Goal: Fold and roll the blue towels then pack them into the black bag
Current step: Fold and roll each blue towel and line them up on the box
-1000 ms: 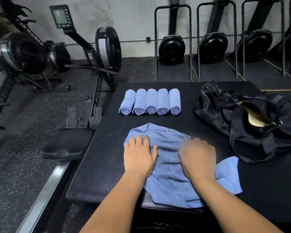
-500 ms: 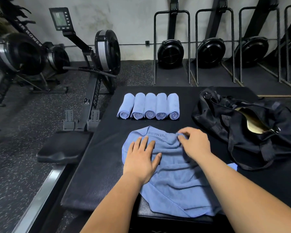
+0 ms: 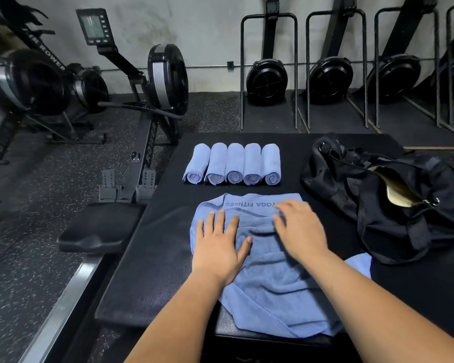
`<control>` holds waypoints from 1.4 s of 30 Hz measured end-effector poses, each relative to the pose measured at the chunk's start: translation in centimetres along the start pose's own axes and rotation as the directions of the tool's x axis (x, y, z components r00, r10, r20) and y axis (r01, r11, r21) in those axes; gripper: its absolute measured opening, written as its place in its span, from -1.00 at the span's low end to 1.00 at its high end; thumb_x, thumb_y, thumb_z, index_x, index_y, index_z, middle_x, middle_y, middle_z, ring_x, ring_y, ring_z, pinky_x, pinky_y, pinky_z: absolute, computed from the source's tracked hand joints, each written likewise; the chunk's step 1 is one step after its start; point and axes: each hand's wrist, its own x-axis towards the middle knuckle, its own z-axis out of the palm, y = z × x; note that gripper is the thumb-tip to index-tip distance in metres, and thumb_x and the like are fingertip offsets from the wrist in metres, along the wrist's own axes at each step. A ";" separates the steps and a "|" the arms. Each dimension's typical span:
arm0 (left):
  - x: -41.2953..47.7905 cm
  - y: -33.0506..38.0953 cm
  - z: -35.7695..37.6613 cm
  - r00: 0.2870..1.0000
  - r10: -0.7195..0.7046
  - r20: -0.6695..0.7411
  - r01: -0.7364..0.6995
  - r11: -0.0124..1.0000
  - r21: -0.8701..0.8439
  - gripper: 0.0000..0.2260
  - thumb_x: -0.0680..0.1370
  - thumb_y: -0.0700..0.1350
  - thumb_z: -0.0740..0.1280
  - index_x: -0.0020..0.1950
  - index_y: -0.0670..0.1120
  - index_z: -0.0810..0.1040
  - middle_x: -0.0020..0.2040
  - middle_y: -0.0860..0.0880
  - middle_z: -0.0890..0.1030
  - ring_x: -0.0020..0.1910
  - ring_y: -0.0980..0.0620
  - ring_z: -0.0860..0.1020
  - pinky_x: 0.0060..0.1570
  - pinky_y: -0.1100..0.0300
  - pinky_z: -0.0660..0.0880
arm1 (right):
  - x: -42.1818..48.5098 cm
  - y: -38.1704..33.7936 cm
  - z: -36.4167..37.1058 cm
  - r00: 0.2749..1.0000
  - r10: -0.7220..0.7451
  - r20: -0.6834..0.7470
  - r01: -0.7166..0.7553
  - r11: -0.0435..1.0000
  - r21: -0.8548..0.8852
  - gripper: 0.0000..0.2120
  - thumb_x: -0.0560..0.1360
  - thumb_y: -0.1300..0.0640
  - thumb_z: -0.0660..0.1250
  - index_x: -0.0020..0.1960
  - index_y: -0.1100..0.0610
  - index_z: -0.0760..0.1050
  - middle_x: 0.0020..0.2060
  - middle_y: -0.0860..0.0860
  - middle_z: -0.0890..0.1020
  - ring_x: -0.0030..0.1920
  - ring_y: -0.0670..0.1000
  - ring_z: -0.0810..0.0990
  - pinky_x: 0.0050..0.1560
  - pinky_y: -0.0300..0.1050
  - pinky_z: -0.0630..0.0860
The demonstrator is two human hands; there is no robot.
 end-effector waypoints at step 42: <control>-8.9 3.3 -2.9 0.840 0.510 -0.187 -0.539 0.824 -0.174 -0.54 0.60 0.34 0.27 0.32 0.07 0.60 0.28 0.06 0.55 0.28 -0.04 0.47 0.30 -0.04 0.44 | -10.6 5.5 -8.2 0.960 -0.077 0.269 0.086 0.996 -0.021 -0.58 0.52 -0.44 0.12 0.16 -0.18 0.46 0.05 -0.17 0.49 0.12 -0.01 0.54 0.07 0.05 0.52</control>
